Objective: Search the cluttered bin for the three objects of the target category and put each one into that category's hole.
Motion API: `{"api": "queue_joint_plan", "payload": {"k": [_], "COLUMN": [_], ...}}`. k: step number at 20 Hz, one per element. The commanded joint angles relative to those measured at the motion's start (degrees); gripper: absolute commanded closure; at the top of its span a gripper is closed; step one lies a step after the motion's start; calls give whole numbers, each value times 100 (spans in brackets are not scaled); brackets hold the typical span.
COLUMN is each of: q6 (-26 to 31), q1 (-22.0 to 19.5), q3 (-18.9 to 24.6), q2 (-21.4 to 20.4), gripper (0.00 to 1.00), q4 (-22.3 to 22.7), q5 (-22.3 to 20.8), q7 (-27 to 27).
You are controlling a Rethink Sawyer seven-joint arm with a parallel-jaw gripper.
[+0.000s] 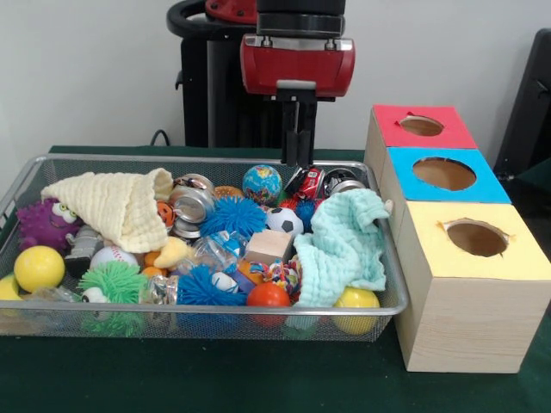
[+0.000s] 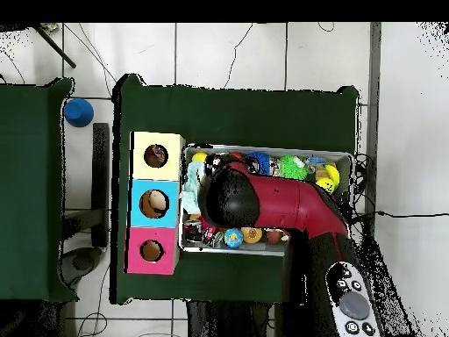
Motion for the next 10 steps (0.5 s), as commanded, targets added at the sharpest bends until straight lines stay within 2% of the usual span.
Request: {"api": "queue_joint_plan", "payload": {"k": [1,2,7,10], "q6": [507,532,262,253], "q1": [-29,-8,214,238], "q3": [366,336,82,85], "q2": [305,300,314,338], "gripper": [100,0,0,0], "q4": [246,254,178,145], "q5": [-217,-198,-356,-350], "q7": [-35,53,284,303]}}
